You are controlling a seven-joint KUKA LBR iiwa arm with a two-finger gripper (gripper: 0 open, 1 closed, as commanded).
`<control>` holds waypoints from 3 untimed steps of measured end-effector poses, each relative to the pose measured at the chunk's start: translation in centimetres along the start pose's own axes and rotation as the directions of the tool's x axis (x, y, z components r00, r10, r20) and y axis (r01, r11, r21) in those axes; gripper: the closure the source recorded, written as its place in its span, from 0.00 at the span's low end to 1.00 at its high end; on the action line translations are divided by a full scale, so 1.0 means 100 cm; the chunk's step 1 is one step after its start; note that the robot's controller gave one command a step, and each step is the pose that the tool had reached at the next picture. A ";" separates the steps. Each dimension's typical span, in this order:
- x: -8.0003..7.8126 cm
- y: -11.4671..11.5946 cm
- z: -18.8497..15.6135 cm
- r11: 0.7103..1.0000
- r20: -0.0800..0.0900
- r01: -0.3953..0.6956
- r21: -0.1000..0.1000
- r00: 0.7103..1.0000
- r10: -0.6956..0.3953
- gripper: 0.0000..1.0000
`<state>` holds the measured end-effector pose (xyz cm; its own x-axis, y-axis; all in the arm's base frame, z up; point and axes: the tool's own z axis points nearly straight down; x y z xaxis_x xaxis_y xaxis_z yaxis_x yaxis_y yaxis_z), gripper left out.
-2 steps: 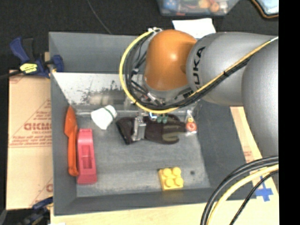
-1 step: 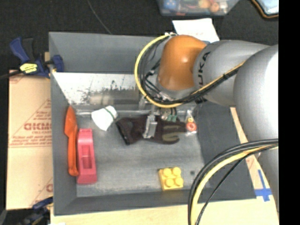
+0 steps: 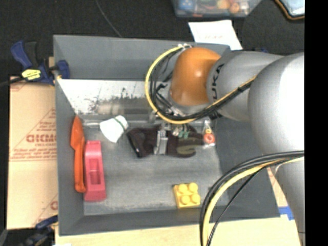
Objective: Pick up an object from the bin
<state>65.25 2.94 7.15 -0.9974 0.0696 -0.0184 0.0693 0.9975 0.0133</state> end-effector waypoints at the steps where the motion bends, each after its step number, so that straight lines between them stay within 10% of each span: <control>1: -0.006 -0.014 -0.002 0.999 0.002 -0.031 0.004 1.000 0.031 1.00; 2: -0.006 -0.014 -0.002 0.999 0.002 -0.033 0.004 0.999 0.033 1.00; 3: -0.010 -0.013 -0.121 1.000 0.013 -0.032 0.002 0.999 0.032 1.00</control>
Offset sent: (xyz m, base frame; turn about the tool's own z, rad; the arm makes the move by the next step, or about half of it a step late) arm 0.0000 0.0000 0.0000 0.0000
